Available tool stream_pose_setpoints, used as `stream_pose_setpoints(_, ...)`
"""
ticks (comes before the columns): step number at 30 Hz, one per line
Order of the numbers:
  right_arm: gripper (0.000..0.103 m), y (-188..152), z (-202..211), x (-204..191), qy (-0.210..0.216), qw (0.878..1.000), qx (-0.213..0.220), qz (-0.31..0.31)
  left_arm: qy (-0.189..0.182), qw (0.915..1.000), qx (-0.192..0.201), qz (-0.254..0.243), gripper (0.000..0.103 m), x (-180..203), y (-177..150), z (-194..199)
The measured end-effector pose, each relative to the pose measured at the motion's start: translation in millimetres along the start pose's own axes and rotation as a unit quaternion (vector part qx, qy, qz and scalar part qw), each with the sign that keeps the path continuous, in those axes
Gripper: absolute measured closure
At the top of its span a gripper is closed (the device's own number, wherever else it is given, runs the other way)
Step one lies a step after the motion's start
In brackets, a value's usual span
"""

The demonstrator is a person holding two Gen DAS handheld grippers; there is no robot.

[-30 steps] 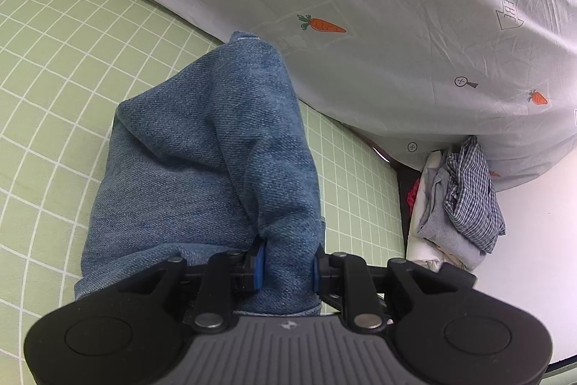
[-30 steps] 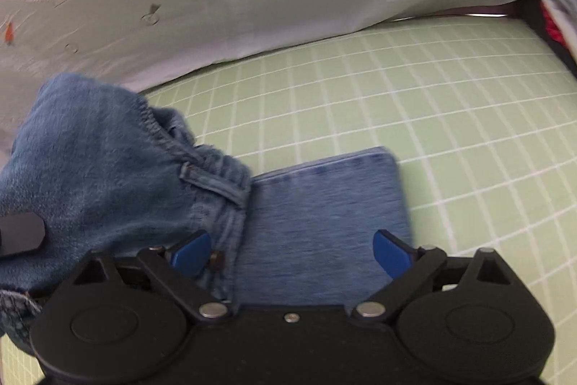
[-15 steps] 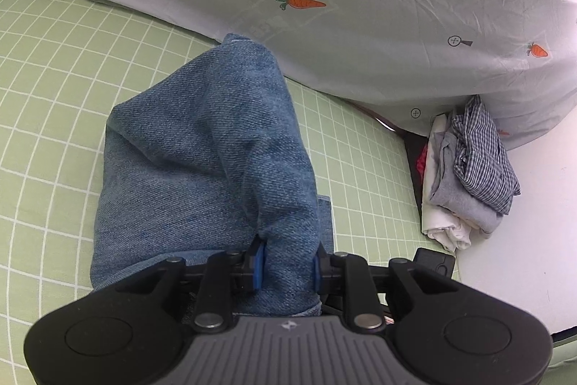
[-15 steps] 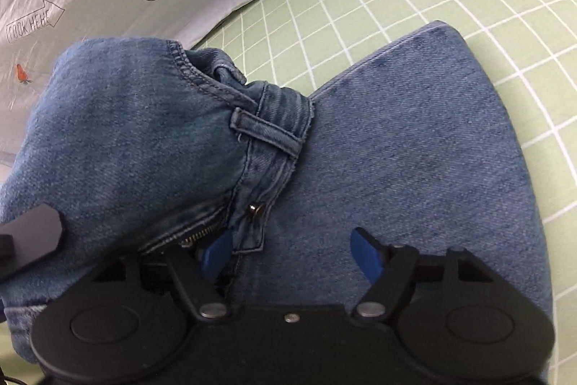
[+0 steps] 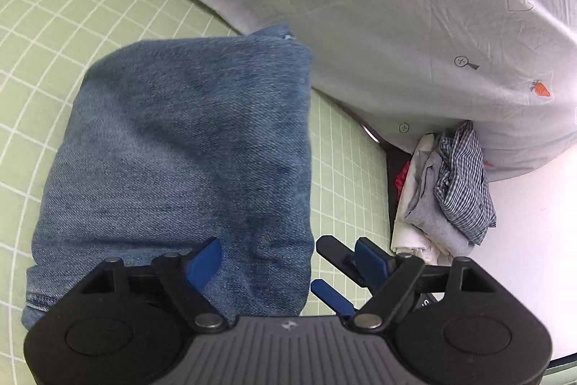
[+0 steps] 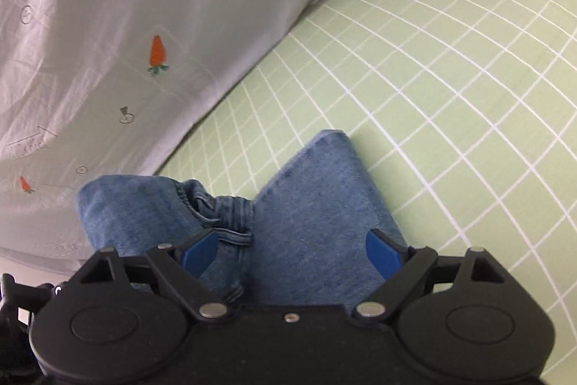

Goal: Fold clothes

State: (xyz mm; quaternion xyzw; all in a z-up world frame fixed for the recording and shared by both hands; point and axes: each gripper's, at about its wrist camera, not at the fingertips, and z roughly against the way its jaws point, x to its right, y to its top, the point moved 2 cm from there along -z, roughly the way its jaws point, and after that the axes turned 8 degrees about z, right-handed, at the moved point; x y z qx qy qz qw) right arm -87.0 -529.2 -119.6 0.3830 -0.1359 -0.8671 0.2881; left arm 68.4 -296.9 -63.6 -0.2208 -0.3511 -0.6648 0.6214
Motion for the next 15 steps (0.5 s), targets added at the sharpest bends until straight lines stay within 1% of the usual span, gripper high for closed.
stream_pose_setpoints(2, 0.010, 3, 1, -17, 0.035, 0.999, 0.004, 0.015, -0.003, 0.9999, 0.007, 0.013, 0.015, -4, 2, 3)
stream_pose_setpoints(4, 0.007, 5, -3, -35, 0.060, 0.997, 0.002, 0.042, -0.007, 0.9995, 0.015, 0.025, 0.014, -8, 4, 7)
stream_pose_setpoints(7, 0.007, 6, -11, -62, 0.078, 0.993, -0.013, 0.092, -0.011, 0.9984, 0.027, 0.048, 0.014, -15, 8, 12)
stream_pose_setpoints(9, 0.007, 4, -17, -77, 0.084, 0.989, -0.028, 0.121, -0.003, 0.9952, 0.042, 0.088, 0.015, -30, 13, 18)
stream_pose_setpoints(10, 0.007, 2, -19, -83, 0.086, 0.987, -0.034, 0.132, 0.007, 0.9938, 0.049, 0.100, 0.014, -36, 15, 20)
stream_pose_setpoints(12, 0.007, -4, -27, -94, 0.083, 0.983, -0.052, 0.158, 0.040, 0.9918, 0.059, 0.106, 0.014, -47, 20, 23)
stream_pose_setpoints(14, 0.007, -10, -36, -102, 0.068, 0.978, -0.065, 0.184, 0.085, 0.9897, 0.064, 0.097, 0.015, -56, 25, 25)
stream_pose_setpoints(15, 0.007, -12, -40, -105, 0.063, 0.976, -0.070, 0.195, 0.100, 0.9885, 0.065, 0.092, 0.015, -60, 26, 26)
